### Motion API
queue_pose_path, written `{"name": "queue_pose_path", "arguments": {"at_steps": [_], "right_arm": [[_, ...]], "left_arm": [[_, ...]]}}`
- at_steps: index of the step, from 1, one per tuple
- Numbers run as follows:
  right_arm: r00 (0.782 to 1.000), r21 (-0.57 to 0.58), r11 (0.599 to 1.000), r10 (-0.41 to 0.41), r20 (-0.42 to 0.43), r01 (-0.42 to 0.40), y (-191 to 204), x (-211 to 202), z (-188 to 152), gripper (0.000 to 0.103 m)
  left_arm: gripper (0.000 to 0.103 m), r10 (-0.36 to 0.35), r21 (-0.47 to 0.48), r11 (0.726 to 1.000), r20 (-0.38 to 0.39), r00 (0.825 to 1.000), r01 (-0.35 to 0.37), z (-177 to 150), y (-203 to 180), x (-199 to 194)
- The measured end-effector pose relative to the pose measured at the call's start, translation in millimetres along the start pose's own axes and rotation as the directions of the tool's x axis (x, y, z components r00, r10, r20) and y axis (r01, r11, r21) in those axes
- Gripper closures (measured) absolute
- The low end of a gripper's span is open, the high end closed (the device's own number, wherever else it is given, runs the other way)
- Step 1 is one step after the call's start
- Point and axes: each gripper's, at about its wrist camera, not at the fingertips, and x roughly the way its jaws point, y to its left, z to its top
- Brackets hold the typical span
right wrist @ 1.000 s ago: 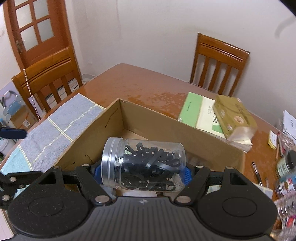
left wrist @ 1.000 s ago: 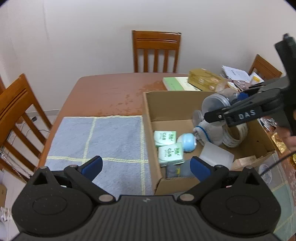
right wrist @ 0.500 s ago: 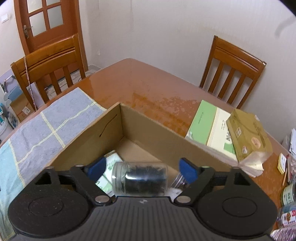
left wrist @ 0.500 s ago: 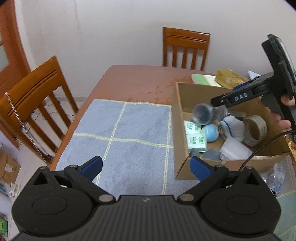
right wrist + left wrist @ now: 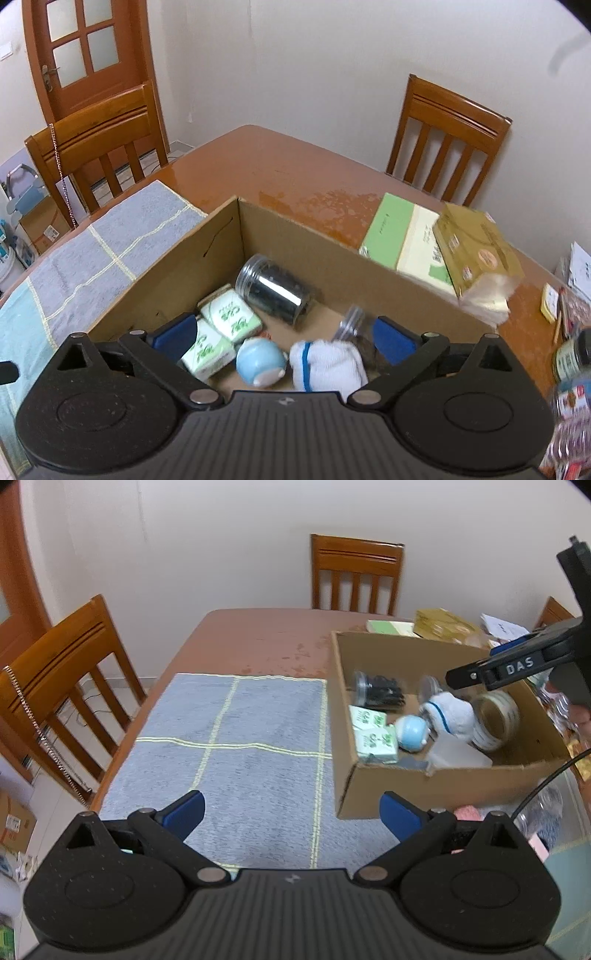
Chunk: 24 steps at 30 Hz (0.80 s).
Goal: Organize objects
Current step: 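Carry the tissue pack and clip jar into the cardboard box and open both tools, then move the left tool back toward the pink printed box while the right tool approaches the blue sock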
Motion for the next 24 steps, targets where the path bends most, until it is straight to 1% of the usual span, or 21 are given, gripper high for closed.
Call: {"name": "queue_pose_path", "arguments": {"at_steps": [2, 7, 12, 16, 19, 24], "right_arm": [[1.000, 0.006, 1.000, -0.019, 0.002, 0.019, 1, -9, -7, 0.000], [0.998, 0.055, 0.996, -0.068, 0.018, 0.067, 6, -40, -22, 0.000], [0.992, 0.081, 0.990, -0.121, 0.031, 0.118, 16, -67, -44, 0.000], [0.989, 0.124, 0.982, -0.145, 0.026, 0.141, 20, -83, -64, 0.000], [0.985, 0.154, 0.975, -0.168, 0.031, 0.161, 25, -95, -79, 0.000], [0.980, 0.219, 0.958, -0.198, 0.025, 0.188, 28, -113, -106, 0.000]], "left_arm": [[0.002, -0.019, 0.019, 1.000, -0.002, 1.000, 0.019, -3, -2, 2], [0.002, -0.093, 0.058, 0.994, 0.000, 0.996, 0.093, -10, -5, 6], [0.002, -0.133, 0.087, 0.987, 0.012, 0.991, 0.132, -15, -7, 9], [0.002, -0.172, 0.102, 0.980, 0.004, 0.985, 0.170, -20, -8, 11], [0.002, -0.187, 0.118, 0.976, 0.002, 0.982, 0.186, -25, -11, 13], [0.002, -0.239, 0.134, 0.962, -0.008, 0.971, 0.238, -35, -18, 15]]}}
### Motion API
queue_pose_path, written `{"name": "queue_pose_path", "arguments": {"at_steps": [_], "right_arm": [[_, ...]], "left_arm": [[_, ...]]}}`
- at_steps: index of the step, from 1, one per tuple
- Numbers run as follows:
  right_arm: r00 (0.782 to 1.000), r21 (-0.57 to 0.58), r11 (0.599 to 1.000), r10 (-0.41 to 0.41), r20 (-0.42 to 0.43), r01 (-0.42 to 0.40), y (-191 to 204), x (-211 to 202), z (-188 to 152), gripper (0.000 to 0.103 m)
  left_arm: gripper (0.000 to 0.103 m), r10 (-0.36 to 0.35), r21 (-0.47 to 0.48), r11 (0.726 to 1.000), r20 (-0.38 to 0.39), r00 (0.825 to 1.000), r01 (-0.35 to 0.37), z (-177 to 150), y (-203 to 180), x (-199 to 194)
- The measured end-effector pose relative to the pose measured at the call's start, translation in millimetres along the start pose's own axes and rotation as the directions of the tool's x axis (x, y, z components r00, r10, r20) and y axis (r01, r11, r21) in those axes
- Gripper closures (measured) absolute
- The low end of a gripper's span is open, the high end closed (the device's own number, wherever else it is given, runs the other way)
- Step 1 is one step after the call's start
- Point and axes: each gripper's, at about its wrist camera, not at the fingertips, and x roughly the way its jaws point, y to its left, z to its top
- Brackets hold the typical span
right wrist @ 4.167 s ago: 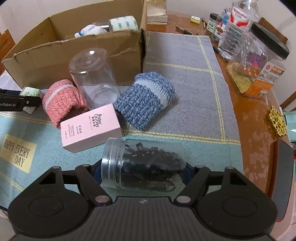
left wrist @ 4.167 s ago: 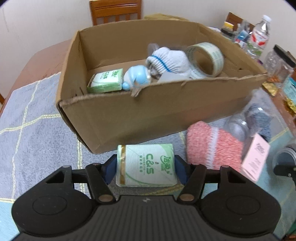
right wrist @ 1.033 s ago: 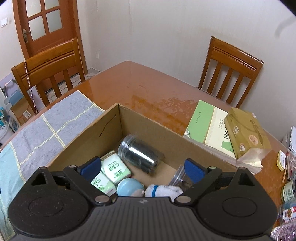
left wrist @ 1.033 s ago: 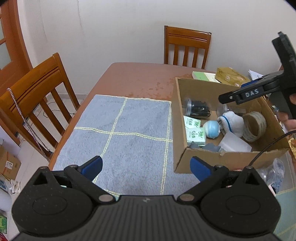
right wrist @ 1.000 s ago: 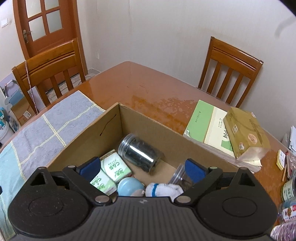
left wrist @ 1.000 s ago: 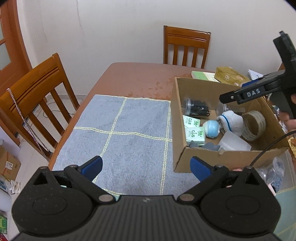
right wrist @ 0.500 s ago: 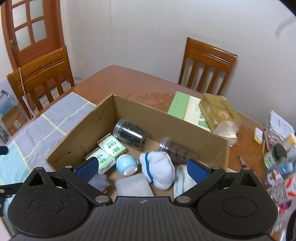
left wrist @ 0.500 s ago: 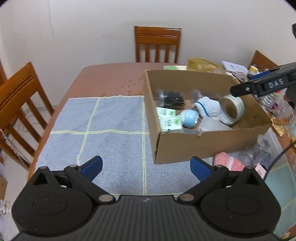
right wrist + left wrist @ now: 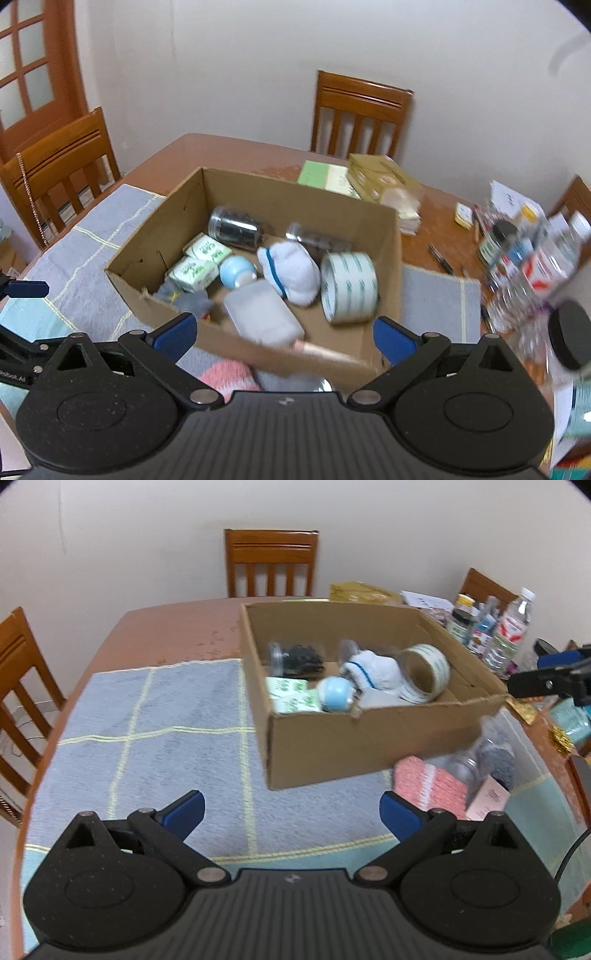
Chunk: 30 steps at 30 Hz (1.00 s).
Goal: Organize objects
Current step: 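Move the left tool back toward the pink printed box while the right tool approaches the blue sock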
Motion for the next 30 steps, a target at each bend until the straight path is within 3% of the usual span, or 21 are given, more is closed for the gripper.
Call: {"name": "queue_pose_path", "arguments": {"at_steps": [11, 22, 30], "right_arm": [[0.999, 0.118, 0.993, -0.008, -0.046, 0.013, -42, 0, -67, 0.000], [0.989, 0.035, 0.999, 0.009, -0.150, -0.004, -94, 41, -112, 0.000], [0.985, -0.019, 0.998, 0.063, -0.163, -0.067, -111, 62, -111, 0.000]], "left_arm": [[0.002, 0.003, -0.037, 0.999, -0.046, 0.999, -0.005, -13, -43, 13], [0.002, 0.050, -0.063, 0.997, -0.082, 0.995, -0.055, -18, -99, 33], [0.002, 0.076, -0.105, 0.991, -0.114, 0.991, -0.088, -19, -121, 46]]}}
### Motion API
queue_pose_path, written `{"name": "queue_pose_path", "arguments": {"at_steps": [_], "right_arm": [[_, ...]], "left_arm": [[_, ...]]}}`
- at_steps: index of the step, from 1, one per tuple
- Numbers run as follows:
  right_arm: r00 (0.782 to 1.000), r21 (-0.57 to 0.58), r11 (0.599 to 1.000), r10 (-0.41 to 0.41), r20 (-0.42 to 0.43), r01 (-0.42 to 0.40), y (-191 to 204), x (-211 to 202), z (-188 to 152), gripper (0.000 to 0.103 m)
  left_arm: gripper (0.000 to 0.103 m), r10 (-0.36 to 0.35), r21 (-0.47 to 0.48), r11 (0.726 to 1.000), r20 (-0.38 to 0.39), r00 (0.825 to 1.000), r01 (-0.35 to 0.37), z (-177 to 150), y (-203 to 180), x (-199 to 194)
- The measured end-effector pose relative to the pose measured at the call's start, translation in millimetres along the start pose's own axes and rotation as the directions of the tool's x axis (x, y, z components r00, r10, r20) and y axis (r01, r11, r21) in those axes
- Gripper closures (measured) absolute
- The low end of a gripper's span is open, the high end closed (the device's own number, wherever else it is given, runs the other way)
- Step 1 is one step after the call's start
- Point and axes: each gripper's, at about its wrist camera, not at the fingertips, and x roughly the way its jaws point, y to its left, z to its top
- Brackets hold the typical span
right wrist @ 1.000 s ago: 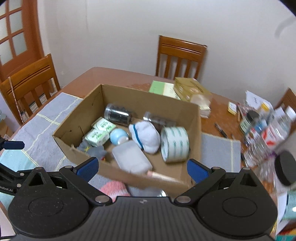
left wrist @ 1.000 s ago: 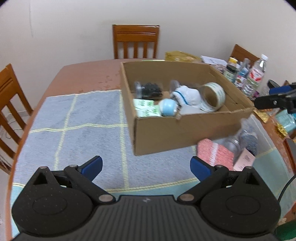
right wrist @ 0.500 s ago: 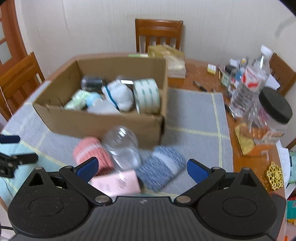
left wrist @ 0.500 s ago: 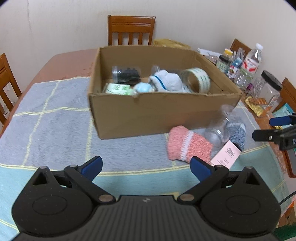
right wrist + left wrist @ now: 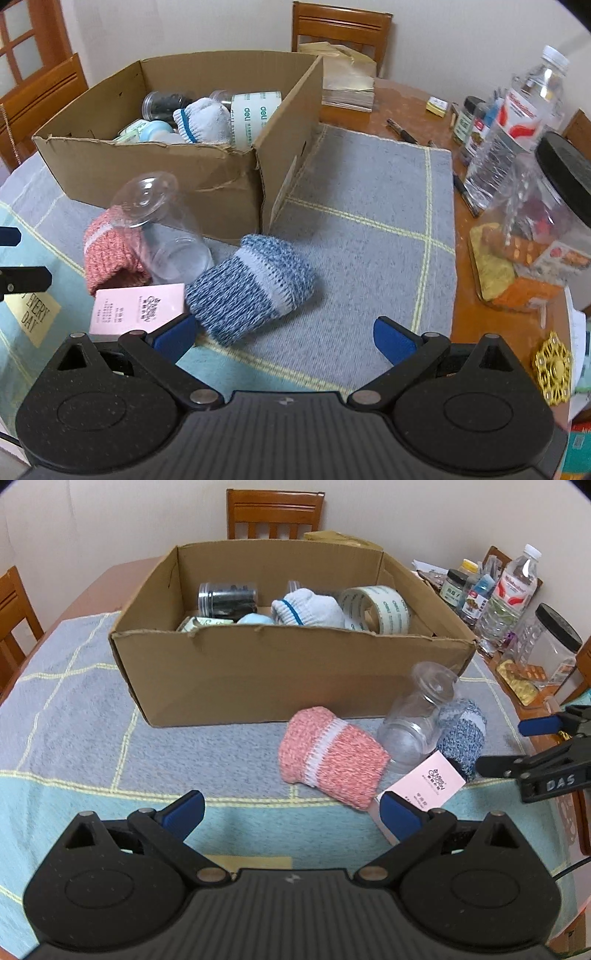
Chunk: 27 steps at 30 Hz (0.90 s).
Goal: Organize objects
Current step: 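Move the left tool back toward the pink printed box while the right tool approaches the blue sock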
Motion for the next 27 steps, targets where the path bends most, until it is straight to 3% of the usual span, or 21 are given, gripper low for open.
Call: {"name": "queue_pose_path", "arguments": {"at_steps": [13, 20, 27], "right_arm": [[0.996, -0.060, 0.996, 0.067, -0.067, -0.071, 18, 26, -3, 0.000], [1.000, -0.139, 0.990, 0.016, -0.023, -0.019, 14, 23, 1, 0.000], [0.997, -0.262, 0.962, 0.079, -0.004, -0.078, 6, 37, 12, 0.000]], "left_arm": [[0.002, 0.032, -0.065, 0.997, -0.025, 0.999, -0.034, -11, 5, -1], [0.002, 0.009, -0.078, 0.997, -0.029, 1.000, -0.011, -15, 0, 2], [0.002, 0.024, -0.099, 0.995, -0.035, 0.999, -0.027, -21, -7, 4]]}}
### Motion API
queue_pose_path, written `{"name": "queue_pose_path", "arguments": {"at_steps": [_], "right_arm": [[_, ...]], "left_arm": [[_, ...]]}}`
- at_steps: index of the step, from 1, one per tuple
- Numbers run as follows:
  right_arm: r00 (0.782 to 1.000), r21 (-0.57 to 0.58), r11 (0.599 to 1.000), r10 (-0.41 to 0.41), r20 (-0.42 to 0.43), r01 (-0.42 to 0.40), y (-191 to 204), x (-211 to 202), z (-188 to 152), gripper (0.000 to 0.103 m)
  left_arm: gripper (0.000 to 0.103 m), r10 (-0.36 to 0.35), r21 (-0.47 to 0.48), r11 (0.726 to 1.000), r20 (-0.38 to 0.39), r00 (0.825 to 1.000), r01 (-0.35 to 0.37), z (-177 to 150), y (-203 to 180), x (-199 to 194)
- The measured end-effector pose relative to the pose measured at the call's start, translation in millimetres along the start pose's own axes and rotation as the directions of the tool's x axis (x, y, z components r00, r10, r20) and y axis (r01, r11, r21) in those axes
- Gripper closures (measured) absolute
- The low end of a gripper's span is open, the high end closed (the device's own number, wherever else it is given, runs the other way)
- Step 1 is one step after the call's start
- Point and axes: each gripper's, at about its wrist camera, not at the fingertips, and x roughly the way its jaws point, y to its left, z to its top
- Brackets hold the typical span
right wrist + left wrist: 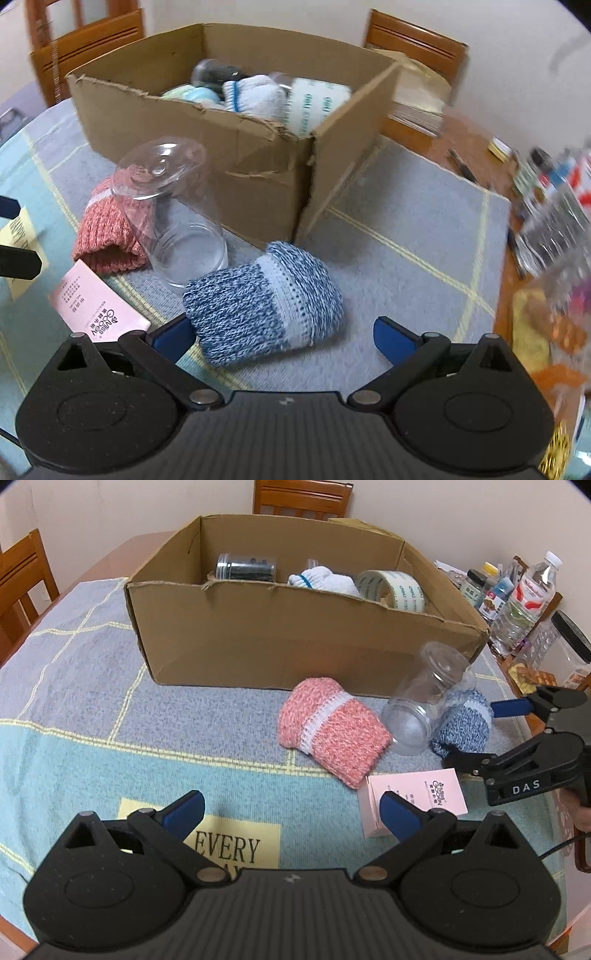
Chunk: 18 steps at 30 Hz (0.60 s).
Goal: Organize objects
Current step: 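Move the left tool back toward the pink printed box while the right tool approaches the blue sock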
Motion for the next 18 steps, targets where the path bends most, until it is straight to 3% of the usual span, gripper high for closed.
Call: {"name": "queue_pose_path", "arguments": {"at_steps": [11, 18], "right_arm": [[0.997, -0.050, 0.996, 0.076, 0.004, -0.075, -5, 20, 10, 0.000], [0.995, -0.036, 0.995, 0.096, 0.008, -0.096, -15, 22, 8, 0.000]], "left_arm": [[0.002, 0.029, -0.009, 1.000, 0.003, 1.000, -0.029, -7, 5, -7], [0.002, -0.022, 0.036, 0.999, 0.019, 1.000, 0.022, -6, -1, -9]]}}
